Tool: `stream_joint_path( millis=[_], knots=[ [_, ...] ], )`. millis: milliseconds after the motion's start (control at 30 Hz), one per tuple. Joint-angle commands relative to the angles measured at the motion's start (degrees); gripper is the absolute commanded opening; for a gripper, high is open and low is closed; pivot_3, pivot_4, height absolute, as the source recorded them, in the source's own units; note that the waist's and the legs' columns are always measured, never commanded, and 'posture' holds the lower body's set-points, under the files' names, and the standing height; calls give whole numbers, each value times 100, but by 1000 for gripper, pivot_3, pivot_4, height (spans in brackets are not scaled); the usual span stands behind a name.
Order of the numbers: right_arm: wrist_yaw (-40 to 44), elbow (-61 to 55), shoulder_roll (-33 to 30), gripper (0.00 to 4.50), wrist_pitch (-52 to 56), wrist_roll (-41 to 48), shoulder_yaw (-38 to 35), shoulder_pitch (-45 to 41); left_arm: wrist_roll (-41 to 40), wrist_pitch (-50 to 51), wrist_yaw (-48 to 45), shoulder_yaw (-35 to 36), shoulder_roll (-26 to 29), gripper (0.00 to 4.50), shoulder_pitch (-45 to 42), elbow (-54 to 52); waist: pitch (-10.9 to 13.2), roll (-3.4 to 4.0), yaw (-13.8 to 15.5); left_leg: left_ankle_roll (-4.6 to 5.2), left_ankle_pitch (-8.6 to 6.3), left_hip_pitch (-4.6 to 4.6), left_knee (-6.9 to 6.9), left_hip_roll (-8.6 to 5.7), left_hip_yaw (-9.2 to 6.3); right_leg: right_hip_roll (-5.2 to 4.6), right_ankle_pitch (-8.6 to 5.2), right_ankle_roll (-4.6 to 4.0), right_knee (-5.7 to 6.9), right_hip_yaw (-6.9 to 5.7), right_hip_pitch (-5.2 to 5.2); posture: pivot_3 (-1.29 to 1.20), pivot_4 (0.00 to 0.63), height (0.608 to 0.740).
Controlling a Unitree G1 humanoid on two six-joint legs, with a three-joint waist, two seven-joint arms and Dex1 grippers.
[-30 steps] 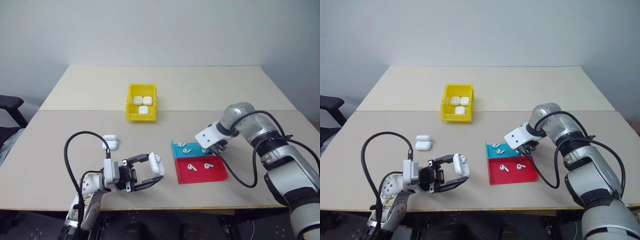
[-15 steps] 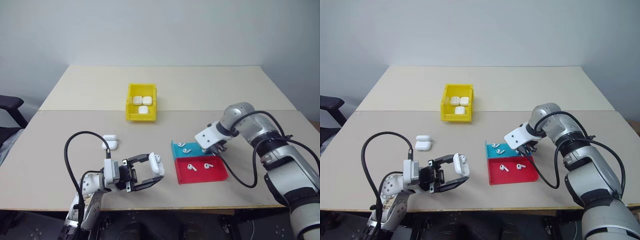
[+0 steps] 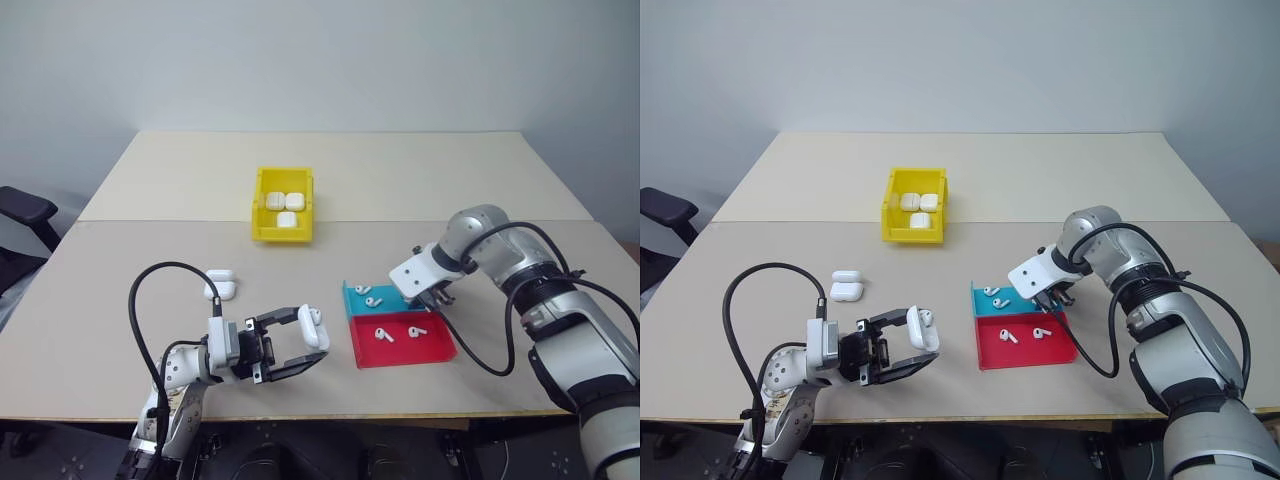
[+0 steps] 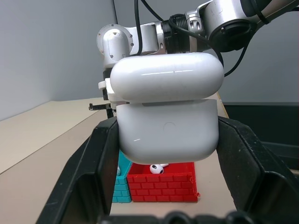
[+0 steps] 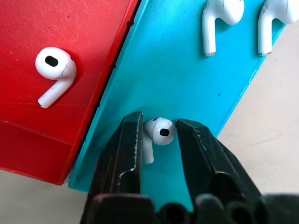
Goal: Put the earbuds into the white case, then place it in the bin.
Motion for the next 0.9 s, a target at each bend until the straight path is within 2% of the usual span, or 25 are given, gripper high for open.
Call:
stream_joint_path(
  millis=[33,567,900],
  knots=[
    [-13,-75,-109,1442,-32,-67,-40,7,0,-63,32,-9,-4,2790,-5,-159,0,0,0,0,0,0,0,0,0,0,0,0,0,0,0,0,150,740],
    [121,-221,-166,1442,-207,163,-143,19,24,-46,34,-23,4,2790,-41,-127,0,0,0,-1,0,0,0,0,0,0,0,0,0,0,0,0,150,740],
    [24,-149,-228,1442,-887,273,-99,-20,54,-79,39,-44,-2,2790,-20,-122,0,0,0,-1,0,0,0,0,0,0,0,0,0,0,0,0,150,740]
  ],
)
